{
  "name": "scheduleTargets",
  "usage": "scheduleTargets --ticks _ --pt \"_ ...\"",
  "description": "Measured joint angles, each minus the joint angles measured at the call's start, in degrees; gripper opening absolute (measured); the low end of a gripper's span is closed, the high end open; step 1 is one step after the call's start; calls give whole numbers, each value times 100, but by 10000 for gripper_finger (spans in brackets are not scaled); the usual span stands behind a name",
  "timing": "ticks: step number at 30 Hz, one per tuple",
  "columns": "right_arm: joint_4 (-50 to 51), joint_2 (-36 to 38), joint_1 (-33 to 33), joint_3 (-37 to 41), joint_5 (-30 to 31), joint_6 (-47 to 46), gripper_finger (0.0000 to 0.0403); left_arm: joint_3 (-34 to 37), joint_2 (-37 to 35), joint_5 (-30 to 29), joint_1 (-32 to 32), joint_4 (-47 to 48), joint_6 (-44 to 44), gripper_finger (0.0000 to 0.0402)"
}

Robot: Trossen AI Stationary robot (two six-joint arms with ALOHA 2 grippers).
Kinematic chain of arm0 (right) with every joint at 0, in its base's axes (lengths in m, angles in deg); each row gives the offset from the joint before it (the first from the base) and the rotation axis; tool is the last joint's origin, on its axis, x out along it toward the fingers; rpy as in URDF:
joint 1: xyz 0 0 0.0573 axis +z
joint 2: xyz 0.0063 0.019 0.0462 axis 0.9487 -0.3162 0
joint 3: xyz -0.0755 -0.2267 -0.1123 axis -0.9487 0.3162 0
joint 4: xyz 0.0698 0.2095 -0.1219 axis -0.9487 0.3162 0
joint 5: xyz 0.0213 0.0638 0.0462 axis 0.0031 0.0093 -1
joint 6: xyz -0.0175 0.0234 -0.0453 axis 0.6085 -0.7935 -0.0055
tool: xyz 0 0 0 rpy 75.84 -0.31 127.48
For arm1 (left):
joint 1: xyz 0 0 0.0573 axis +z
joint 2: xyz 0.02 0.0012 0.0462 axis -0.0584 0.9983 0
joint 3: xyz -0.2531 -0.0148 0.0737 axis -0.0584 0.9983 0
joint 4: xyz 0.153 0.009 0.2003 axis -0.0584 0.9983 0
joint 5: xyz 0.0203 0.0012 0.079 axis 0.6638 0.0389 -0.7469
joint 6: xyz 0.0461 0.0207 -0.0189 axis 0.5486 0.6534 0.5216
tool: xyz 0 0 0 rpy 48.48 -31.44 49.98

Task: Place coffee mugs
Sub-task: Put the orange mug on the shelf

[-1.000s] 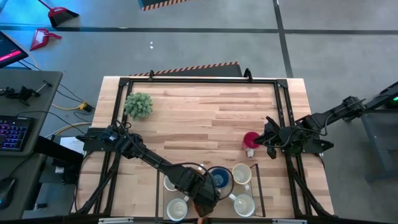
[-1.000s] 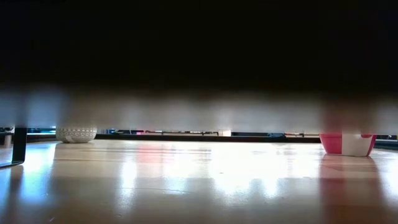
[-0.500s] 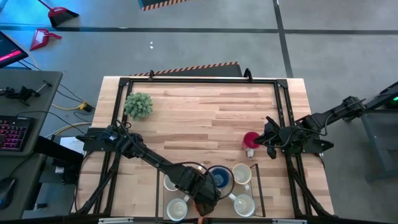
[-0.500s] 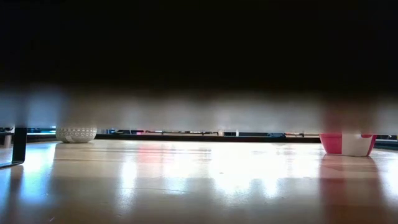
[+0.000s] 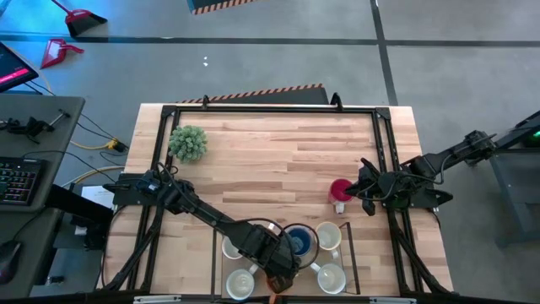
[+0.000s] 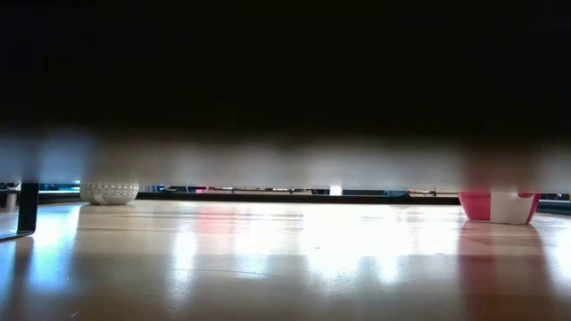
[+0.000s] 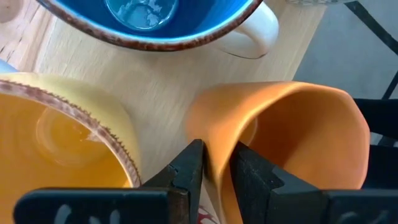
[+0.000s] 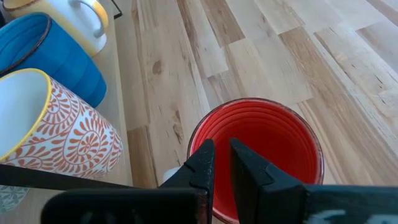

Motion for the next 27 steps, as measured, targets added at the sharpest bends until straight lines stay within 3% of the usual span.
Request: scheduleTargets --ticks 27 --pt "168 0 0 0 -26 2 24 -223 -102 267 281 -6 399 67"
